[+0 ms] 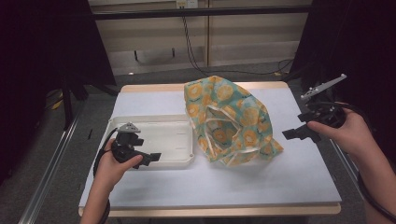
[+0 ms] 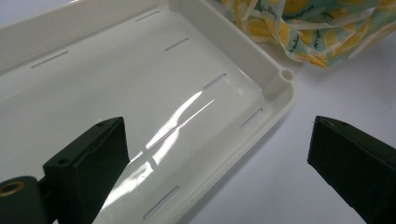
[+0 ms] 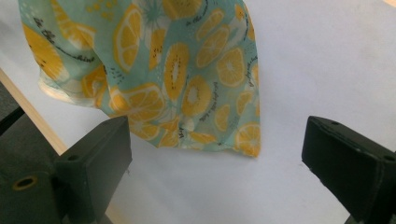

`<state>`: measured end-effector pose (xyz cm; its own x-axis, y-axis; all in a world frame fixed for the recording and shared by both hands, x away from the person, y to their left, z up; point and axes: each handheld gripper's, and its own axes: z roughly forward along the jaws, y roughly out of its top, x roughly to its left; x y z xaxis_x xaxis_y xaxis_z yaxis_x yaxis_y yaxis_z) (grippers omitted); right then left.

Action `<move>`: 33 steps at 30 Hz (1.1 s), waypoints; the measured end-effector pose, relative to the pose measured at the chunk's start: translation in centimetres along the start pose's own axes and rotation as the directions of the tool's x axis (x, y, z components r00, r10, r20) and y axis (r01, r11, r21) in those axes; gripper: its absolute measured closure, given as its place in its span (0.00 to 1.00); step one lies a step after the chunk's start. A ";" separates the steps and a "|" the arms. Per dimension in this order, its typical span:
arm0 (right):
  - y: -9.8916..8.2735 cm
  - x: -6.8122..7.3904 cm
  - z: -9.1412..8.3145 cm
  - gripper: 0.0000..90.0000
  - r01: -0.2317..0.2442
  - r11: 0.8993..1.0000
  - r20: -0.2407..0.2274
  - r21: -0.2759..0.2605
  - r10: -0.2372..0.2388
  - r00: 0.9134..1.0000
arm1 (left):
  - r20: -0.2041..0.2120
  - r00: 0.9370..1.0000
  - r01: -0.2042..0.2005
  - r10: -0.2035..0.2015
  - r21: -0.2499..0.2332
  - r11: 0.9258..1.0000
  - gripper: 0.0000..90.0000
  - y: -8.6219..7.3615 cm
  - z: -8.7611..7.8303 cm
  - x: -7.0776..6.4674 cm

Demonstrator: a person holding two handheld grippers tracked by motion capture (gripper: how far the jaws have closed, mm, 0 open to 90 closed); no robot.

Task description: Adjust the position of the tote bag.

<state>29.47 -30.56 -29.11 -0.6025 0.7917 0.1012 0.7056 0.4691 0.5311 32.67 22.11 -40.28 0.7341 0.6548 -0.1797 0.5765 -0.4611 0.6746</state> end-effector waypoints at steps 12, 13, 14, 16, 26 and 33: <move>2.2 -0.4 -0.3 0.09 -0.024 0.980 0.010 0.199 0.023 1.000 | 0.000 1.000 0.004 -0.004 0.010 1.000 0.05 0.0 0.3 -0.1; 2.6 -0.5 -0.4 0.09 -0.017 0.976 0.016 0.216 0.014 1.000 | 0.001 1.000 0.005 -0.005 0.008 1.000 0.05 0.0 0.3 -0.1; 2.6 -0.5 -0.4 0.09 -0.017 0.976 0.016 0.216 0.014 1.000 | 0.001 1.000 0.005 -0.005 0.008 1.000 0.05 0.0 0.3 -0.1; 3.0 -0.4 -0.6 0.09 -0.013 0.973 0.022 0.231 0.008 1.000 | 0.000 1.000 0.008 -0.008 0.007 1.000 0.05 0.0 0.2 0.0; 5.5 -0.1 -1.5 0.09 0.005 0.963 0.030 0.271 -0.014 0.999 | 0.002 1.000 0.004 -0.004 0.009 1.000 0.05 -0.1 0.2 0.0; 7.4 0.1 -2.0 0.09 0.016 0.956 0.030 0.293 -0.026 0.999 | 0.002 1.000 0.005 -0.005 0.009 1.000 0.05 -0.1 0.3 0.0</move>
<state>33.89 -27.80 -23.44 -0.6093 0.7905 0.0620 0.7741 0.5761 0.2626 32.74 22.03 -40.53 0.7318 0.6562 -0.1842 0.5834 -0.4634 0.6669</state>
